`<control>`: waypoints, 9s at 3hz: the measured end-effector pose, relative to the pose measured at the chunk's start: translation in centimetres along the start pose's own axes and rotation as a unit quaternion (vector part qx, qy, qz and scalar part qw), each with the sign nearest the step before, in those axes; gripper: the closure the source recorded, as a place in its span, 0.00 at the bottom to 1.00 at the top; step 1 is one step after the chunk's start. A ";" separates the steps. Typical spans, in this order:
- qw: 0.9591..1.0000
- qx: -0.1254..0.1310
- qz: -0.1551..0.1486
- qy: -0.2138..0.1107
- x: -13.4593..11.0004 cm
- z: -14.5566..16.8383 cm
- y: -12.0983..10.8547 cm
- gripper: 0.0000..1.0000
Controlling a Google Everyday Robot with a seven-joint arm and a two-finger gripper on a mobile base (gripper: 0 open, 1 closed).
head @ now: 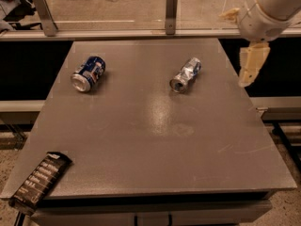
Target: Move redbull can near rxbar chocolate
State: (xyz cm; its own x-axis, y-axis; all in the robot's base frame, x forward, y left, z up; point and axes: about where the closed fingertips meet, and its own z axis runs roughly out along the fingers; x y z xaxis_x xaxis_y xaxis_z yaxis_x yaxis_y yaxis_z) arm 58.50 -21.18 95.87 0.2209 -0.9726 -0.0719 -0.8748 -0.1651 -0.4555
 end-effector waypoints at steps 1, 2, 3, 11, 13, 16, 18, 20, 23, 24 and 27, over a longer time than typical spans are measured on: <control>0.999 0.019 -0.045 -0.008 -1.7 1.1 -1.8 0.00; 0.999 0.019 -0.045 -0.009 -1.7 1.1 -1.8 0.00; 0.996 -0.014 -0.084 -0.025 -2.6 4.3 -1.3 0.00; 0.894 -0.137 -0.421 -0.063 -8.2 16.2 -1.6 0.00; 0.894 -0.136 -0.421 -0.063 -8.2 16.5 -1.6 0.18; 0.895 -0.135 -0.421 -0.064 -8.4 15.7 -2.2 0.87; 0.887 -0.106 -0.443 -0.073 -10.0 14.0 -2.5 1.00; 0.868 -0.074 -0.481 -0.098 -12.7 11.4 -2.4 1.00; 0.675 0.037 -0.667 -0.314 -28.1 6.7 2.8 1.00; 0.581 0.067 -0.737 -0.340 -31.7 4.3 5.4 1.00; 0.485 0.035 -0.796 -0.361 -35.4 5.2 9.3 1.00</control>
Offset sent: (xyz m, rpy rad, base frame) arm 0.0145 0.0184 -0.0010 -0.0133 -0.0395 0.0728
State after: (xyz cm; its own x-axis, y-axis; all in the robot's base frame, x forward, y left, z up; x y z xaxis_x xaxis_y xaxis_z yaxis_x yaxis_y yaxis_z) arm 44.78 12.58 89.59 0.7071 0.6930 0.1401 0.6636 -0.5820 -0.4700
